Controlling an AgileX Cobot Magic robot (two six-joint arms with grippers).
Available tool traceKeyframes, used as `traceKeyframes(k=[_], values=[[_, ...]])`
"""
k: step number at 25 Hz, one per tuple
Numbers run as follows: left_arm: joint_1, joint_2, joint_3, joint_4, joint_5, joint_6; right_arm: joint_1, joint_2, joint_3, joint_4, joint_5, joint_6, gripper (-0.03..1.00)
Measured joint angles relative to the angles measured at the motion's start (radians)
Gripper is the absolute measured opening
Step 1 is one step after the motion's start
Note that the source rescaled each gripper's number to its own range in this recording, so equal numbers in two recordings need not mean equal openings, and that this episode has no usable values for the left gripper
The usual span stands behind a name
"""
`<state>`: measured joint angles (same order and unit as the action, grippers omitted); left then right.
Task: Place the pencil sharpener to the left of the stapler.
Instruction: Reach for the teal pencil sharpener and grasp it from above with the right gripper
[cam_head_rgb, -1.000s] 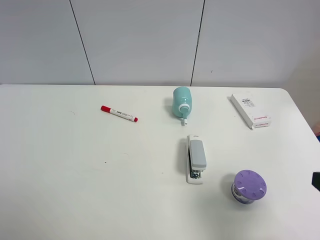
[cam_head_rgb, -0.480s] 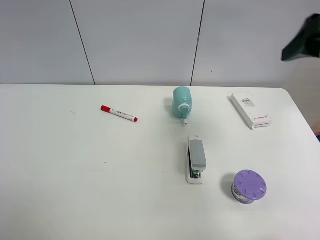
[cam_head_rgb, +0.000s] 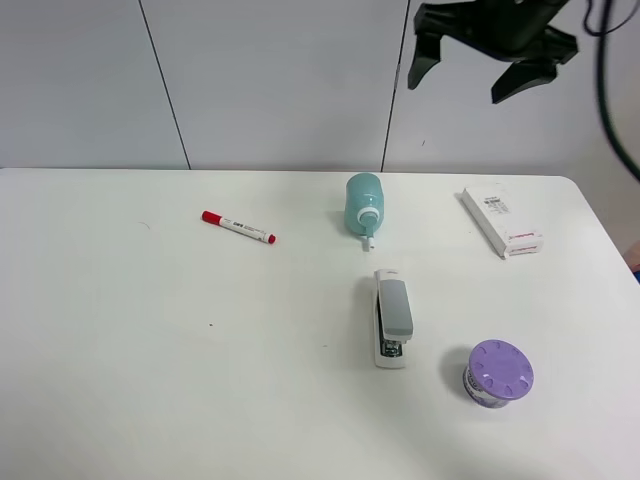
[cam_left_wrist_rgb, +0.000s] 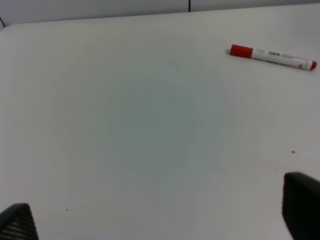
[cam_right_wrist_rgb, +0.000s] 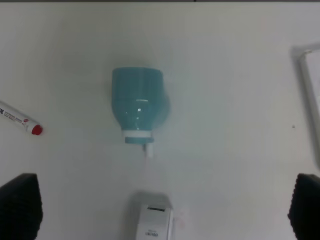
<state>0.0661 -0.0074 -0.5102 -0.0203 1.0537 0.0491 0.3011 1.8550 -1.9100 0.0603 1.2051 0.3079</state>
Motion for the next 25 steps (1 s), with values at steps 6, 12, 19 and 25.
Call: traceKeyframes(k=[6,12,19,25], values=[[0.000,0.000,0.000,0.000,0.000,0.000,0.025,0.198,-0.115,0.011,0.001,0.020,1.00],[0.000,0.000,0.000,0.000,0.000,0.000,0.046,0.282,-0.122,0.021,0.010,0.039,1.00],[0.000,0.000,0.000,0.000,0.000,0.000,0.066,0.334,-0.122,-0.001,0.000,0.084,1.00],[0.000,0.000,0.000,0.000,0.000,0.000,0.066,0.368,-0.122,-0.025,-0.020,0.090,1.00]])
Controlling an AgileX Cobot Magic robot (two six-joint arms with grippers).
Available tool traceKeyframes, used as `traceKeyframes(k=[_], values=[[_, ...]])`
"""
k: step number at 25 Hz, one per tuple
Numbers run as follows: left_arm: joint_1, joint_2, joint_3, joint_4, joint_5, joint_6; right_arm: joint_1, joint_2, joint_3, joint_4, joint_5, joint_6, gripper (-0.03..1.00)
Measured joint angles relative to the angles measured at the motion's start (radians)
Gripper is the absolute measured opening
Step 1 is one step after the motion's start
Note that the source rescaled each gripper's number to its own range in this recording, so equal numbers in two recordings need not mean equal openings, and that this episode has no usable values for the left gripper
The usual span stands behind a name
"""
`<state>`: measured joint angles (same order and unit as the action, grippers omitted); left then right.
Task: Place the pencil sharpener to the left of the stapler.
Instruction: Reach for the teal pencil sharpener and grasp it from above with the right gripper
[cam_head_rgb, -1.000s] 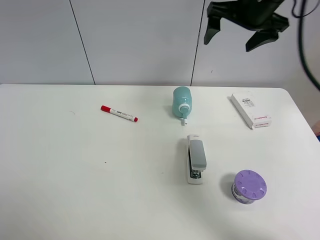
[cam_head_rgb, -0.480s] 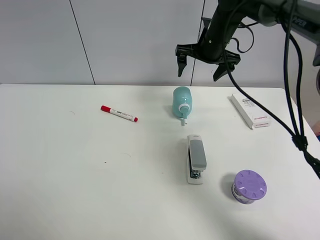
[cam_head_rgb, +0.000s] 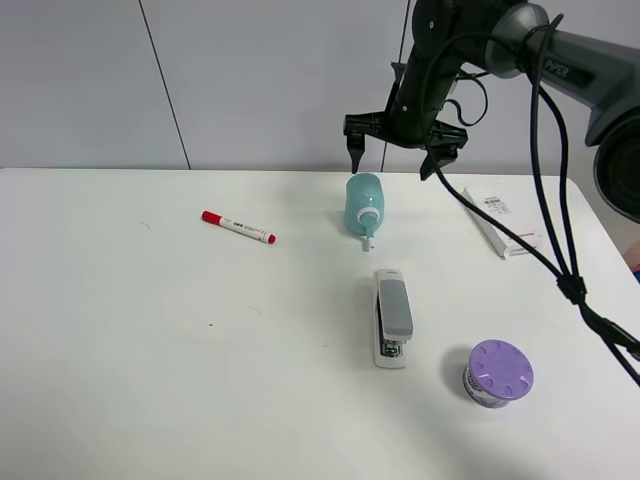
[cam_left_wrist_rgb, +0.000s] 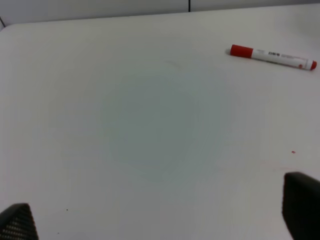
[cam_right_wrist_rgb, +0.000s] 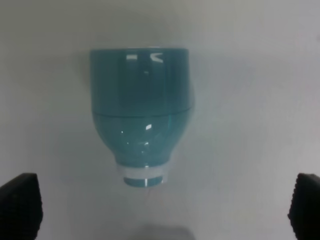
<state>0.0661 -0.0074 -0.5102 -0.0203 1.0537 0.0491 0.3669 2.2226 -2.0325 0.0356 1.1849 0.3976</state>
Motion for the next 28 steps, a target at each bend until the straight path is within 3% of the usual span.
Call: traceKeyframes(k=[20,28], values=[[0.000,0.000,0.000,0.000,0.000,0.000,0.006,0.141,0.000,0.012,-0.171,-0.010,1.00],[0.000,0.000,0.000,0.000,0.000,0.000,0.006,0.185,0.000,0.028,-0.215,-0.010,0.87]])
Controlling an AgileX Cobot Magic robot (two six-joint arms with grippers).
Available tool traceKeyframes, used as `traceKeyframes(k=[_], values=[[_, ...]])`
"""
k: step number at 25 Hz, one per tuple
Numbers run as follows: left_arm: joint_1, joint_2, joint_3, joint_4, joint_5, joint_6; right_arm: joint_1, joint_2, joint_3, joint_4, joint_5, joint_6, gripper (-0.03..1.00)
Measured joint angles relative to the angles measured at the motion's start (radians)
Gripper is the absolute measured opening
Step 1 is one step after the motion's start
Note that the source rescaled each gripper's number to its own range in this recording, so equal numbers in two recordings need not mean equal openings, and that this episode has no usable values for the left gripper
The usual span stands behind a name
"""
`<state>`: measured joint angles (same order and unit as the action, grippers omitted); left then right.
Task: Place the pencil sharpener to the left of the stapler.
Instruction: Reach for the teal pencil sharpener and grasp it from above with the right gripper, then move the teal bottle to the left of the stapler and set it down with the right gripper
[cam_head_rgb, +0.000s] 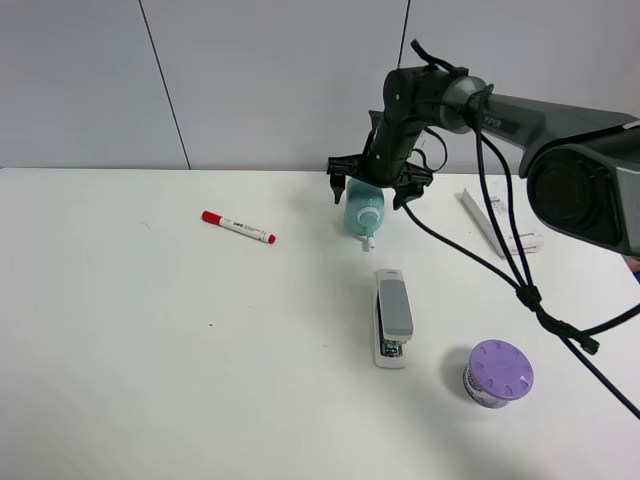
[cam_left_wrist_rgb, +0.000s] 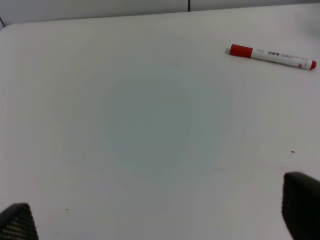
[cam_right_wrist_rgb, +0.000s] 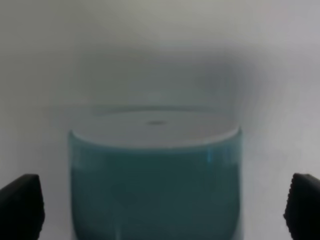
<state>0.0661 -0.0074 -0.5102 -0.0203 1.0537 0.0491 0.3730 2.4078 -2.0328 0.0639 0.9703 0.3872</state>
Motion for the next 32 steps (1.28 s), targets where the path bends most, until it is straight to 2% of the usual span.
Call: traceKeyframes(k=[6,9,11,12,14,27,32], values=[[0.000,0.000,0.000,0.000,0.000,0.000,0.000,0.027,0.000,0.008,-0.007,0.000,0.85],[0.000,0.000,0.000,0.000,0.000,0.000,0.000,0.027,0.000,0.010,-0.007,0.000,0.75],[0.000,0.000,0.000,0.000,0.000,0.000,0.000,0.027,0.000,0.011,-0.009,-0.001,0.56],[0.000,0.000,0.000,0.000,0.000,0.000,0.000,0.027,0.000,0.011,-0.009,-0.002,0.40],[0.000,0.000,0.000,0.000,0.000,0.000,0.000,0.027,0.000,0.011,-0.015,-0.007,0.00],[0.000,0.000,0.000,0.000,0.000,0.000,0.000,0.027,-0.001,0.015,-0.013,-0.056,0.01],[0.000,0.000,0.000,0.000,0.000,0.000,0.000,0.018,-0.002,0.031,0.039,-0.152,0.01]])
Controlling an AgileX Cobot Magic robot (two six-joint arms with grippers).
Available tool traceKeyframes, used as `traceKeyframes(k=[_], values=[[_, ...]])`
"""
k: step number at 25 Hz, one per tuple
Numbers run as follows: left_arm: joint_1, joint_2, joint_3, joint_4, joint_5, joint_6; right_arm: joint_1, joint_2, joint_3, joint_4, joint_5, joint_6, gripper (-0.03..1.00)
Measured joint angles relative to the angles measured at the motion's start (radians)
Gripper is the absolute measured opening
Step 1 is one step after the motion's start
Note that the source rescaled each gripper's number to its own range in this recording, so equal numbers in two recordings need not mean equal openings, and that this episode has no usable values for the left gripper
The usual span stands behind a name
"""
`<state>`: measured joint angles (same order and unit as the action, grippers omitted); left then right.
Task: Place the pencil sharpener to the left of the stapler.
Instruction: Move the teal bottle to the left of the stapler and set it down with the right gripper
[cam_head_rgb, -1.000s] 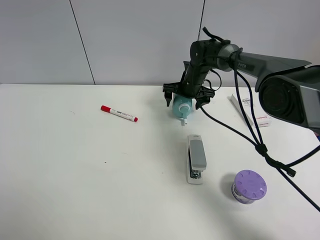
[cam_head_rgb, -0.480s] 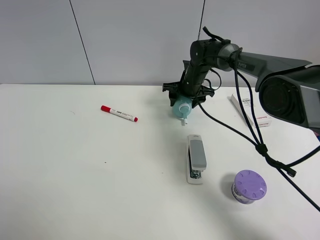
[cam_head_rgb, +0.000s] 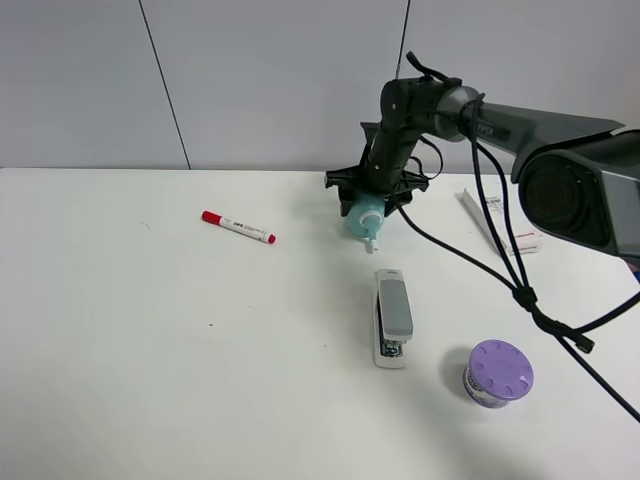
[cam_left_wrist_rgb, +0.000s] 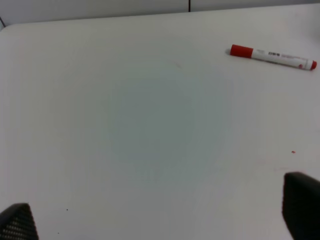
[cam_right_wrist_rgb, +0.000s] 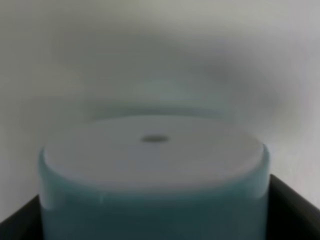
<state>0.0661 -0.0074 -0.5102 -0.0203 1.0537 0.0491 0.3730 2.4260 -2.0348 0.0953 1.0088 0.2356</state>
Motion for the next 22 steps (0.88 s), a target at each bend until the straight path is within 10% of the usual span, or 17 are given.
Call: traceKeyframes(k=[22], values=[[0.000,0.000,0.000,0.000,0.000,0.000,0.000,-0.046,0.001,0.060,0.077,-0.119,0.00]])
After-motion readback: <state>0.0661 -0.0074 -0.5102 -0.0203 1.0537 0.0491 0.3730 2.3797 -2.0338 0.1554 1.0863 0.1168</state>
